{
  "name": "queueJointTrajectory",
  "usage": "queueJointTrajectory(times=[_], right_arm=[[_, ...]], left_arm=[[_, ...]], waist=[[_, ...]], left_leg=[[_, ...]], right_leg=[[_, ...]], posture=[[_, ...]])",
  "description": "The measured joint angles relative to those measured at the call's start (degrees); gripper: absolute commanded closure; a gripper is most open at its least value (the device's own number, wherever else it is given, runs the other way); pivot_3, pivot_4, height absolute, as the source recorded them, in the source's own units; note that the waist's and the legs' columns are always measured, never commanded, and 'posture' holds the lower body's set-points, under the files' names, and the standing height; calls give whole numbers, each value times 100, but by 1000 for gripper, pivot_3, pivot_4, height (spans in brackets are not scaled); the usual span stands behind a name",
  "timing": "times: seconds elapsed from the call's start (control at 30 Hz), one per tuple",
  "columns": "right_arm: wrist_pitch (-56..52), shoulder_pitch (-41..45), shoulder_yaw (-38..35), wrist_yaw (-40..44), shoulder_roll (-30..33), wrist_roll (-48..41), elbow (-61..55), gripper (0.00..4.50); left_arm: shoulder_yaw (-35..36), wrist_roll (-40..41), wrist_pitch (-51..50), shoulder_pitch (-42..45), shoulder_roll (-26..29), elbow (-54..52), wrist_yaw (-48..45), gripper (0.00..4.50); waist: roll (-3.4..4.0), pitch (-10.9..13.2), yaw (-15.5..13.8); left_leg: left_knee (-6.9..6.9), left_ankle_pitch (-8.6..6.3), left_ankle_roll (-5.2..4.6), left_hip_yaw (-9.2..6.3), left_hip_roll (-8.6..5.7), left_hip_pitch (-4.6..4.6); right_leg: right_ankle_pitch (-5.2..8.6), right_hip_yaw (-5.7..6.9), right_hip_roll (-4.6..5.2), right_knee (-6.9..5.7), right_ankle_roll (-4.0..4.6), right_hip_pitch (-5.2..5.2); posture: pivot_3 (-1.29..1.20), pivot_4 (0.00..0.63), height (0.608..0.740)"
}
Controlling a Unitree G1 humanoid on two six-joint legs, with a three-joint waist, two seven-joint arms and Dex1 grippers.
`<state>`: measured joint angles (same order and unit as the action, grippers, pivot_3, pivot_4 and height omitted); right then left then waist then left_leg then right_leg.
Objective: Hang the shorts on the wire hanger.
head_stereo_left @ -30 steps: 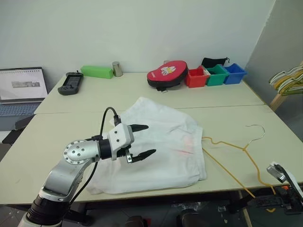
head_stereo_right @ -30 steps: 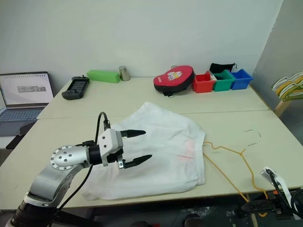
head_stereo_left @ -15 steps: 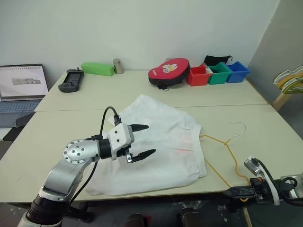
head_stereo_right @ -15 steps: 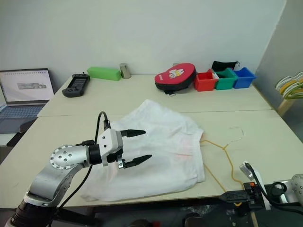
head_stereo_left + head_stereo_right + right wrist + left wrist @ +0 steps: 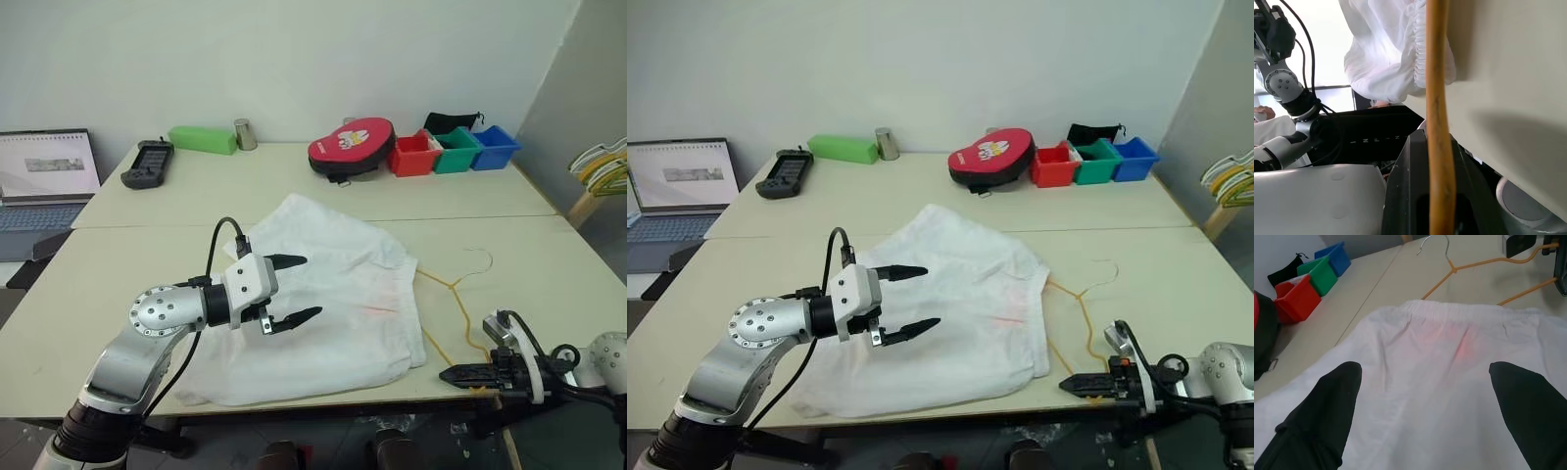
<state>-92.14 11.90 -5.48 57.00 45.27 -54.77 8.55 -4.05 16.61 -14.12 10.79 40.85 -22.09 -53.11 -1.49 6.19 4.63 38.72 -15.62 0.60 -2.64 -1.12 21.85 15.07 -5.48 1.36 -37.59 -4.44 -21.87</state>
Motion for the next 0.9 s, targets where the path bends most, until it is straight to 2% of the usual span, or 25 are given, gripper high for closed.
queueJointTrajectory(times=[0.27, 0.4, 0.57, 0.63, 0.8, 0.9], right_arm=[[-20, 1058, -75, -666, -386, -231, 1349, 4500], [3, 1213, -190, -976, -567, -192, 1509, 4500], [701, 1230, 167, -1039, -355, 285, 348, 4500], [861, 1594, 266, -1035, -327, 403, -41, 4500], [1744, 2786, 648, -1042, -161, 931, -975, 4500], [2395, 3013, 1117, -1033, -160, 1472, -1168, 4500]], left_arm=[[-5, -2, 7, 13, -3, -6, 1, 33], [-5, -5, 13, 15, -4, -7, 2, 33], [-1, -6, 45, 19, 2, -2, -2, 33], [1, 32, -50, 174, 66, 122, -67, 33], [231, 310, -485, 1154, 471, 825, -498, 33], [298, 395, -682, 1772, 666, 1227, -801, 33]], waist=[[6, -4, 17], [17, -11, 4], [32, -20, 9], [35, -18, 48], [40, -22, 51], [37, -25, 28]], left_leg=[[0, 1, -1, 2, 3, -1], [-1, 0, 0, 0, 2, 14], [1, 0, -1, 4, 0, 24], [5, 2, -1, 14, 2, 26], [5, 6, -3, 9, 28, 16], [0, 4, -2, 4, 31, 28]], right_leg=[[-3, -3, -5, -1, 0, -2], [-3, -1, -5, -2, -1, -14], [-4, -5, -2, -6, -4, -28], [-10, -13, -5, -20, -6, -40], [-19, 2, -34, -18, 2, -37], [-17, 10, -34, -7, 3, -41]], posture=[[-37, 37, 740], [-35, 35, 740], [-44, 27, 740], [-44, 27, 740], [-53, 21, 740], [-51, 20, 740]])
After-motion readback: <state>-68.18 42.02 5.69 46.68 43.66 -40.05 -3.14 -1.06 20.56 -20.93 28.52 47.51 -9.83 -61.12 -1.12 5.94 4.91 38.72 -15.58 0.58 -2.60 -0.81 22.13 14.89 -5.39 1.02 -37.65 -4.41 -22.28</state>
